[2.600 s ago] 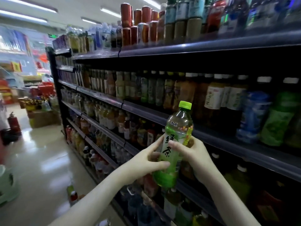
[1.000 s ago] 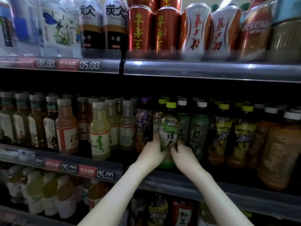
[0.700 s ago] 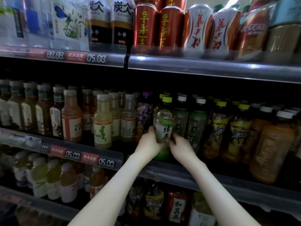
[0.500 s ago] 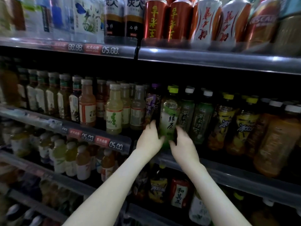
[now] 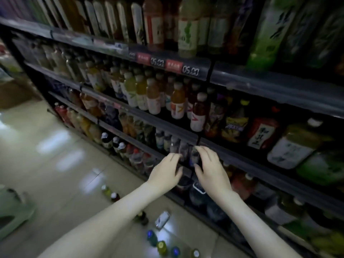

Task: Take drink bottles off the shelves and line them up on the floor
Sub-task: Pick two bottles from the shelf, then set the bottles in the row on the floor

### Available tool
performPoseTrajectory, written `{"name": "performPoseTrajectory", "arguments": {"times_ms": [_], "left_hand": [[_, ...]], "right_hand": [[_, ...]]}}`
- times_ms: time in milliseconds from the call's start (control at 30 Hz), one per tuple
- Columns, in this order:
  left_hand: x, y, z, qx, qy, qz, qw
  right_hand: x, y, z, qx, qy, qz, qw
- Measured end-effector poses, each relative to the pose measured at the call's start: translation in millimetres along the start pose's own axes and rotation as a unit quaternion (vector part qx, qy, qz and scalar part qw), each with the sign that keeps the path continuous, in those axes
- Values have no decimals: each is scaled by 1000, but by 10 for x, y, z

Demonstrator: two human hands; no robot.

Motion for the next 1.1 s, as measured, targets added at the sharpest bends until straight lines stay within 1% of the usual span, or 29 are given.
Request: {"name": "performPoseTrajectory", "arguments": {"times_ms": [67,167,267,367,500,600,700,800,833,900,1000,1033,1100], "left_hand": [[308,-115,-96,43,41,-6,998],[829,-286,-197,87,88,-16,992],[1419,-510,-299,132,119,-19,984],[2083,-815,-343,190,131,1,973],[2911,-1409,-237,258,124,34,958],[3342,-2019,-183,284,109,20,952],[3738,-2741,-159,298,107,9,948],[4006,-3526,-165,307,114,17,945],[4059,-3786,-173,307,118,22,944],[4143,-4294,-171,295,123,26,947],[4284,-4978,-121,303,91,24,948],[4356,-5165,-96,305,73,33,949],[4517,-5494,-77,307,36,47,950]], "right_hand": [[-9,-292,-22,45,-27,9,999],[-14,-767,-6,100,-81,13,992],[-67,-1341,26,134,-152,26,979],[-135,-2034,47,155,-249,46,955],[-228,-3129,6,174,-380,82,905],[-464,-3916,-122,160,-449,107,873],[-897,-4680,-239,135,-510,131,839],[-1446,-5449,-328,76,-594,166,783],[-1612,-5709,-352,65,-607,170,774],[-1959,-6233,-407,66,-603,166,778],[-2500,-6903,-474,68,-602,150,782],[-2710,-7121,-523,79,-599,141,784],[-3081,-7549,-610,139,-601,144,774]]}}
Point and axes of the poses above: each hand's wrist, its own z-axis towards the middle knuckle, its own y-axis out of the back of the hand, x = y × z, the point moved 1 cm from there along z, towards the middle knuckle, and after that the axes turned 8 degrees about z, right-handed, at the moved point
